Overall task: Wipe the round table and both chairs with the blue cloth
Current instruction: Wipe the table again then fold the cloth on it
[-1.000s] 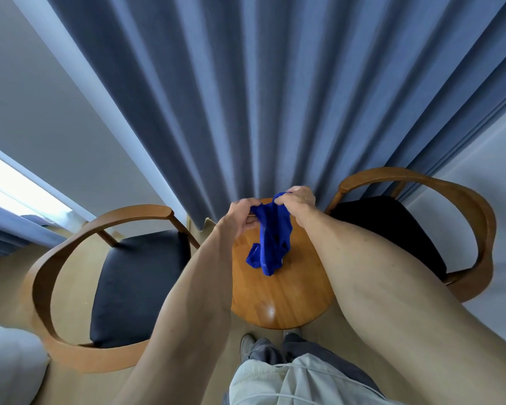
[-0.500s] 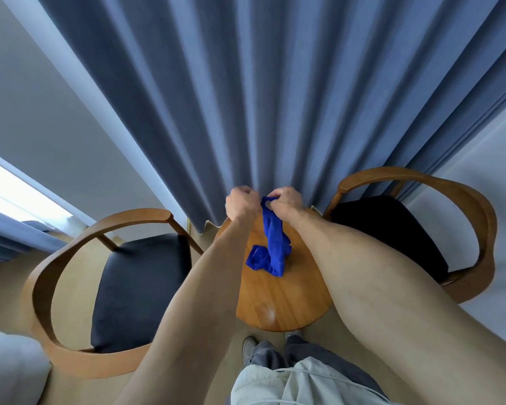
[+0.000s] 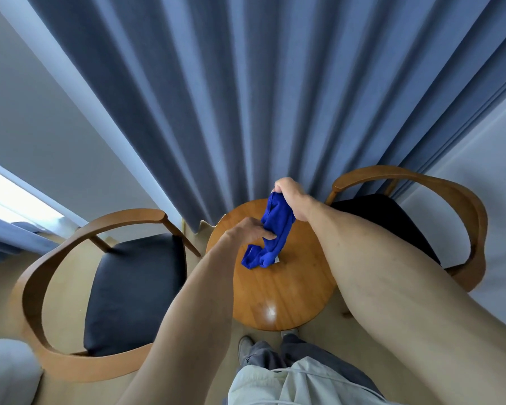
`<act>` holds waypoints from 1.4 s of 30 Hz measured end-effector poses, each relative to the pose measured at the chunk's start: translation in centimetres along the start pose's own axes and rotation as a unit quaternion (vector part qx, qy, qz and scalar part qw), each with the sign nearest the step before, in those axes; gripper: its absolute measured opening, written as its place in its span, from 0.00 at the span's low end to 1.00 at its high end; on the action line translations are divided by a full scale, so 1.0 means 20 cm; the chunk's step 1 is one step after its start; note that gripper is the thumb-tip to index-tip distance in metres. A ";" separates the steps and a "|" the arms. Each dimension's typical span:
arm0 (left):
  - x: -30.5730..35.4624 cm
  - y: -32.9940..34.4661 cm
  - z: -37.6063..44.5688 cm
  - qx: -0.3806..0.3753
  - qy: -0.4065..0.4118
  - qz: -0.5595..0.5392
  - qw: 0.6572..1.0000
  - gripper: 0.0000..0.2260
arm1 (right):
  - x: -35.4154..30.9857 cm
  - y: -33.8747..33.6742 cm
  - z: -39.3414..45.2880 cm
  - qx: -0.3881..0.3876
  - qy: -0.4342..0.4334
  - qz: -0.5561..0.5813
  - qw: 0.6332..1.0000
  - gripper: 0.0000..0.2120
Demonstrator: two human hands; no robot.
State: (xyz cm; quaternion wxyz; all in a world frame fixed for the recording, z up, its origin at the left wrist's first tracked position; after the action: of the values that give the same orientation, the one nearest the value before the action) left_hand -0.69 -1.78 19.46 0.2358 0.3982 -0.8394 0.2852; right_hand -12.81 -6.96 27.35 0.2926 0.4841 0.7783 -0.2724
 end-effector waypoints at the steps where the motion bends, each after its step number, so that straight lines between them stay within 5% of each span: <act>1: -0.01 -0.01 0.01 0.012 0.001 -0.034 0.999 0.13 | 0.00 0.00 0.01 0.005 0.005 -0.014 1.000 0.03; 4: -0.02 -0.03 0.01 0.025 -0.004 -0.107 0.994 0.16 | 0.03 -0.02 0.04 0.053 0.030 -0.057 0.997 0.07; 6: 0.00 -0.03 0.00 0.018 -0.004 -0.051 0.999 0.19 | 0.05 -0.01 0.05 0.084 0.035 -0.100 0.991 0.06; 11: -0.04 -0.03 0.02 0.081 -0.019 -0.016 0.996 0.08 | 0.09 0.01 0.07 0.108 -0.015 -0.254 0.961 0.11; 15: -0.08 -0.05 0.04 0.124 -0.031 -0.038 0.991 0.12 | 0.14 -0.03 0.09 0.119 -0.009 -0.391 0.913 0.02; 21: 0.20 -0.23 0.00 0.292 0.046 -0.116 0.948 0.04 | -0.03 -0.05 0.10 0.321 -0.110 -0.295 0.893 0.13; 28: 0.60 -0.52 -0.11 0.409 0.167 -0.137 0.887 0.07 | -0.47 -0.12 -0.03 0.396 -0.248 -0.230 0.854 0.19; 36: 0.64 -0.52 -0.20 0.432 0.198 -0.161 0.865 0.09 | -0.49 -0.12 -0.10 0.435 -0.302 -0.215 0.820 0.18; 42: 0.48 -0.45 -0.20 0.392 0.130 -0.112 0.904 0.07 | -0.38 -0.08 -0.07 0.383 -0.225 -0.224 0.867 0.14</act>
State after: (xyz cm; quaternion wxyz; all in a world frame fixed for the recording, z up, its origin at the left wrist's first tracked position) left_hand 1.72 -8.93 30.85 0.1985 0.5088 -0.5719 0.6121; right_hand -11.73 -11.10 34.08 0.1828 0.2967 0.6131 -0.7090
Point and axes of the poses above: each hand's wrist, its own z-axis towards the middle knuckle, its own y-axis out of the palm, x = y × z, the point moved 2 cm from there along z, towards the middle knuckle, and after that the axes turned 6 degrees about -x, right-handed, at the moved point
